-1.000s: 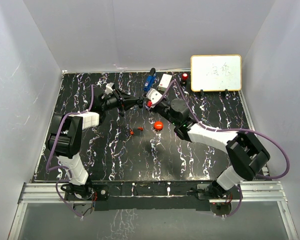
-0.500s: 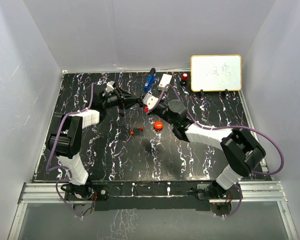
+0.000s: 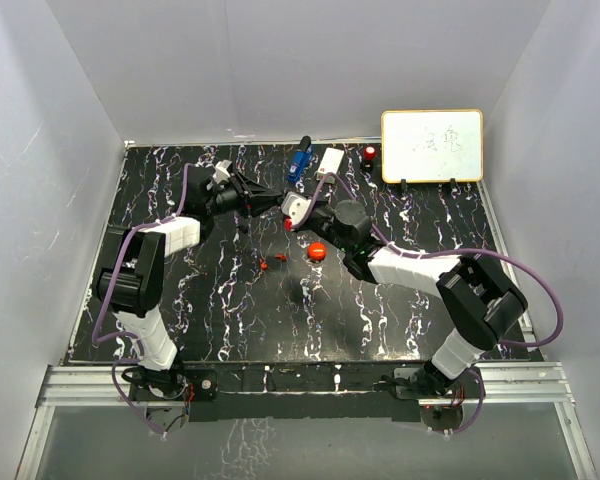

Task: Insert the wireless bluetooth earbuds into the charging case
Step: Place the earbud in the charging case.

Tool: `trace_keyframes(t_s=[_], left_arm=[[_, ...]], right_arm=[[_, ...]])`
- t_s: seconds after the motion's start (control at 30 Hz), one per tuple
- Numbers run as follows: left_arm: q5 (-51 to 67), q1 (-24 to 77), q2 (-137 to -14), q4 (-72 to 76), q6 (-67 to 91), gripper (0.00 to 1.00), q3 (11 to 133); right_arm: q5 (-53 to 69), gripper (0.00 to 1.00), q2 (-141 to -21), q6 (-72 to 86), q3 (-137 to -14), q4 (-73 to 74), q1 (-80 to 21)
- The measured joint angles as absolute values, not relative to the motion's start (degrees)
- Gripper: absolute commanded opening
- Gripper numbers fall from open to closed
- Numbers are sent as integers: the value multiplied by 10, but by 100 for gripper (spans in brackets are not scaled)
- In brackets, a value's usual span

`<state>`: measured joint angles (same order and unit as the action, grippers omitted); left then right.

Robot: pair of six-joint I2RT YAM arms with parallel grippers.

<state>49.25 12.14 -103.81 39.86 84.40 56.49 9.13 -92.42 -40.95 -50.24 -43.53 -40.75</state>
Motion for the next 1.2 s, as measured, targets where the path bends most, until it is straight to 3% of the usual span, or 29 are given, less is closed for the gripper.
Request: trace_keyframes(t_s=[1.2], left_arm=[[502,125,-1038,396,842,0,567]], right_arm=[[85,0,-954,-482,-503,-437,-409]])
